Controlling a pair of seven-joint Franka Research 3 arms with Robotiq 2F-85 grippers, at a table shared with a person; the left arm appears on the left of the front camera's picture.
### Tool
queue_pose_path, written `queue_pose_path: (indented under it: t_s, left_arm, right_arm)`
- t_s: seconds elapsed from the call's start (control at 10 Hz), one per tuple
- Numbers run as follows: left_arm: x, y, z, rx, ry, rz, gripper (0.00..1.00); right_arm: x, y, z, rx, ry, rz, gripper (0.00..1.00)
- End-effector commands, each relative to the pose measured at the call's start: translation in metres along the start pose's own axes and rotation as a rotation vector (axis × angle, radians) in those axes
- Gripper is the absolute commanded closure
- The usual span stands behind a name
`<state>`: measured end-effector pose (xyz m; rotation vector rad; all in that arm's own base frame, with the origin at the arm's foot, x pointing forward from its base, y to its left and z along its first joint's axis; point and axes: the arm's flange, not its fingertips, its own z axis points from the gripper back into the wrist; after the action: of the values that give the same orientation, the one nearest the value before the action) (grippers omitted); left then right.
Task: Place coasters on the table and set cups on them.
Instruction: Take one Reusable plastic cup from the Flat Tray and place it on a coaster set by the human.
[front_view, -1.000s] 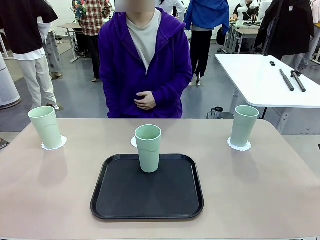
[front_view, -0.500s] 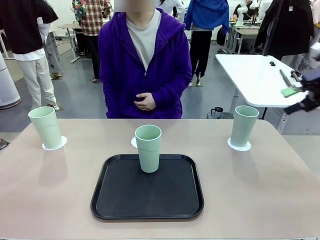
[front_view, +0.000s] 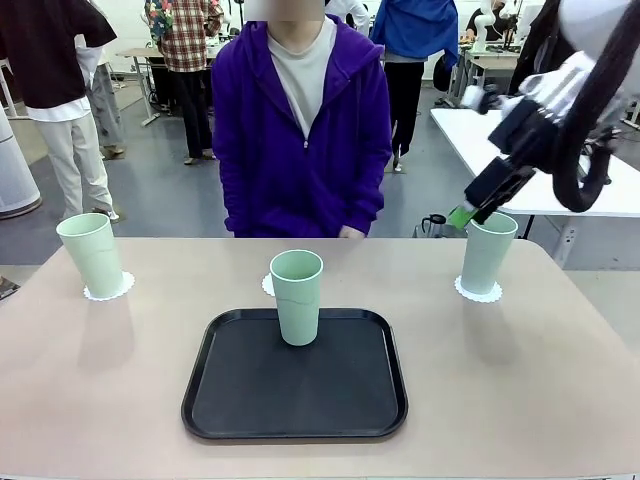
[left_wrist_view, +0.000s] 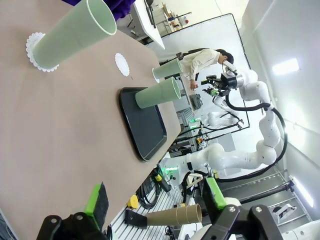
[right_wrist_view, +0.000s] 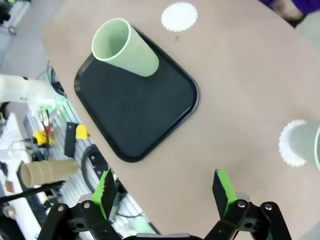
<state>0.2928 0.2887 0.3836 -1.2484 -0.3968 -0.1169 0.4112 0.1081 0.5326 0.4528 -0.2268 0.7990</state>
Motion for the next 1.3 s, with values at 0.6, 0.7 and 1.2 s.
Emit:
queue_pose_path:
  t_s: [0.6,0.7,1.2]
  left_arm:
    - [-0.001,-0.002,0.001,-0.001,-0.008,-0.004,0.0]
    - [-0.001,-0.002,0.001,-0.001,-0.008,-0.004,0.0]
    - [-0.001,-0.002,0.001,-0.001,-0.008,-0.004,0.0]
  right_arm:
    - [0.005,0.014,-0.091,-0.052,0.14,0.318,0.0]
    - [0.008,0.014,-0.073,-0.015,0.128,0.275,0.0]
    - [0.008,0.014,-0.073,-0.015,0.128,0.275,0.0]
